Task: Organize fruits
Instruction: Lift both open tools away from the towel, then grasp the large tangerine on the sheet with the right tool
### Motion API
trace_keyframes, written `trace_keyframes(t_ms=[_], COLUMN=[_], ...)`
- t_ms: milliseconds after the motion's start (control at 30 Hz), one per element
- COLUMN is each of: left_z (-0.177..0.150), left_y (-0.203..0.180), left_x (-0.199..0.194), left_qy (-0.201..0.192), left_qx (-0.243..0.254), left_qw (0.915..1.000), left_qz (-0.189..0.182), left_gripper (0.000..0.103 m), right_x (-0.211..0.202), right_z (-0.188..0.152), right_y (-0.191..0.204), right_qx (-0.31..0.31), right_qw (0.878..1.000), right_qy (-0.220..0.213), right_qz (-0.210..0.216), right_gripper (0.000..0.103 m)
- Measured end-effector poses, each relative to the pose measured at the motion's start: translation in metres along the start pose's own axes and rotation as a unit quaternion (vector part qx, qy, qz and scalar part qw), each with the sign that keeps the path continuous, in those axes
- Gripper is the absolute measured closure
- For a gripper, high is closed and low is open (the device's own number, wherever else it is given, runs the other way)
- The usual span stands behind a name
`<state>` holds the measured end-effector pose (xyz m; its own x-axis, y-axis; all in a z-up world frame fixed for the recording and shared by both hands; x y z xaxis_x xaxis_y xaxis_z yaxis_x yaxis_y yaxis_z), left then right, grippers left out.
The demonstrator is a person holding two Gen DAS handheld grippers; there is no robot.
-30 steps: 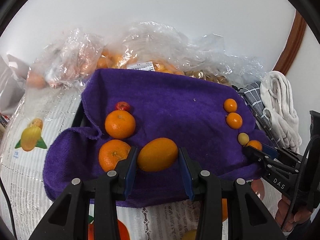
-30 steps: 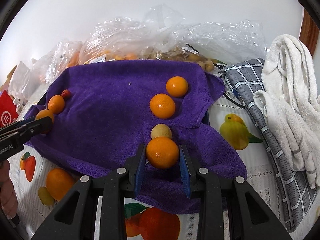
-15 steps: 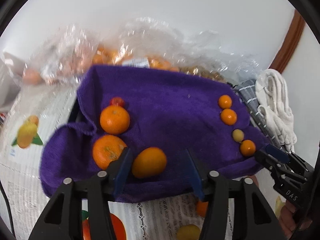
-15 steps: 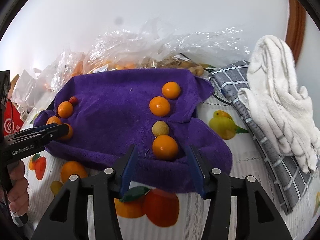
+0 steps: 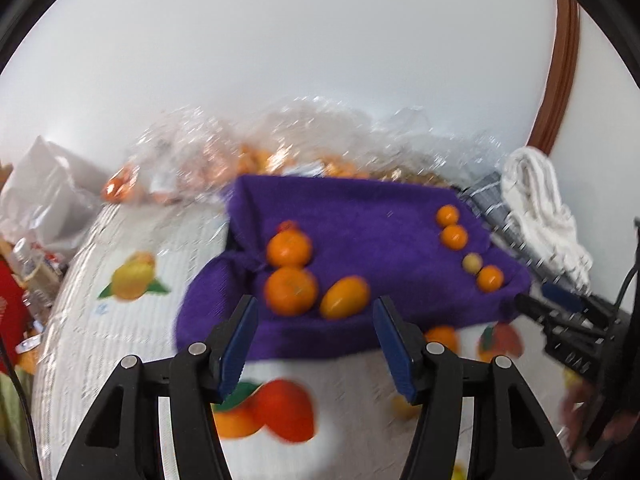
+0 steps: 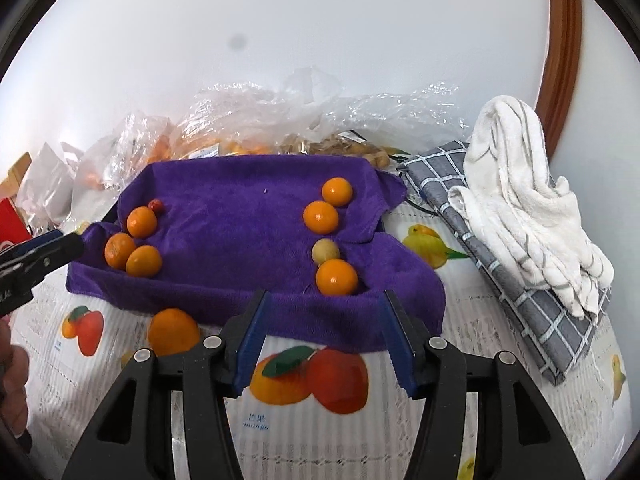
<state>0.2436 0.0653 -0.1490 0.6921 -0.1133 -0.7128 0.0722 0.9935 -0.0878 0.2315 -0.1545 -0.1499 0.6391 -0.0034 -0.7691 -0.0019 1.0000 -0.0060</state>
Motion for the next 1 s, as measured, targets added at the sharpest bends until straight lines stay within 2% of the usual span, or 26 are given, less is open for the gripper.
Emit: trace_keyframes(t_ms=[167,400,567,700,1000], left_z=[-0.025,-0.055,-0.062,-0.065,-0.065], left_y=[0.031,0.061,0.059,0.052,0.055], left_x=[0.002,0.012,0.016,0.017,0.016], left_qy=[0.019,0.051,0.055,0.056,0.052], left_qx=[-0.021,-0.072,-0.07,-0.051,-0.06], left_qw=[0.9995,0.996,0.996,0.997,0.9968], left_qz=[0.014,-0.011,-0.005,0.017,0.01], left_gripper=[0.046,0.046,0.044,0.04,0.04], right_x=[0.002,0.004,0.014,0.023,0.039], right_z=[-0.01,-0.025,-0.027,-0.024,-0.023], right_y=[0.013,0.049,0.071,0.079,0.093], right_qx=[-0.004,-0.032,-0.034,-0.03,-0.036], right_qw=[0.999,0.996,0.992,0.99,0.987], right_qy=[0.026,0.042,0.055,0.061,0.073], right_qz=[0.031,0.078,0.108,0.126,0.138], right_gripper=[0.049,0.053,0.053,0.053,0.048])
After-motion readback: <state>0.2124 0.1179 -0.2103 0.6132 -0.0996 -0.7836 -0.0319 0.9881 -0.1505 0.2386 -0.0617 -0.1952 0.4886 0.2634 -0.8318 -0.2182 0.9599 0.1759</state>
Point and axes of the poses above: each gripper's, at about its wrist camera, not at the fingertips, and x roughly the way its jaws point, y to its left, z to its top, the point moved 3 cm from there along x, roughly the way its jaws point, and after that the axes turned 1 degree about x, right-handed, at the moved point
